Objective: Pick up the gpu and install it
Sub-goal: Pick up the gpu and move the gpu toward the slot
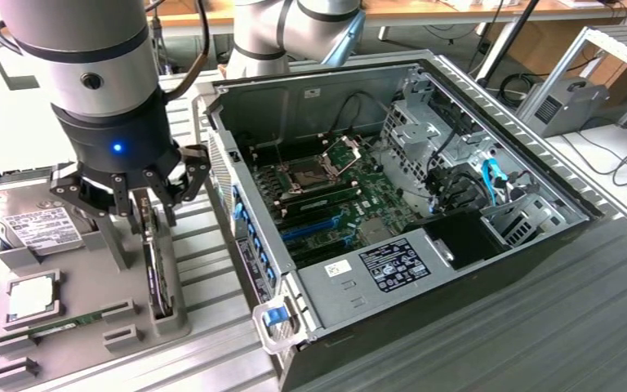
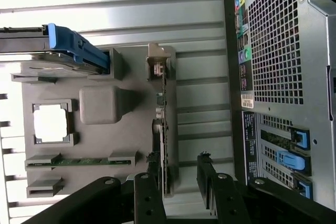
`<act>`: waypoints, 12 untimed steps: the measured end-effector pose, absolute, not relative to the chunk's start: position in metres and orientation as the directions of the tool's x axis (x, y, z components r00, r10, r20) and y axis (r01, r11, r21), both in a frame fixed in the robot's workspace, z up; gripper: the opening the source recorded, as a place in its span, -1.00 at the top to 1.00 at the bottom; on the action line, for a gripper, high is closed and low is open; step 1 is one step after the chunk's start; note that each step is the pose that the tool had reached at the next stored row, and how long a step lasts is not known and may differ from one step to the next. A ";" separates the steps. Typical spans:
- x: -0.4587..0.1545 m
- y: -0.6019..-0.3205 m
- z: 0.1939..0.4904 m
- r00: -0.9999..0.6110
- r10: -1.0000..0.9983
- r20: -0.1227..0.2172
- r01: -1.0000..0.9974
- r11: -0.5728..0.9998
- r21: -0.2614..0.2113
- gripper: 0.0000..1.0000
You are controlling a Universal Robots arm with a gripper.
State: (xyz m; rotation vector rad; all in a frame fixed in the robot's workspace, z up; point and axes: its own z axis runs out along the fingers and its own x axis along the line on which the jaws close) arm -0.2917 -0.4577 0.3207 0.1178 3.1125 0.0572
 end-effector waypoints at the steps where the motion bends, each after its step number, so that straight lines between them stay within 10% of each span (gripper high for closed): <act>1: -0.292 -0.458 0.320 -0.997 0.076 -0.025 0.075 0.996 0.038 0.16; 12: -0.294 -0.458 0.317 -0.997 0.076 -0.025 0.075 0.996 0.038 0.16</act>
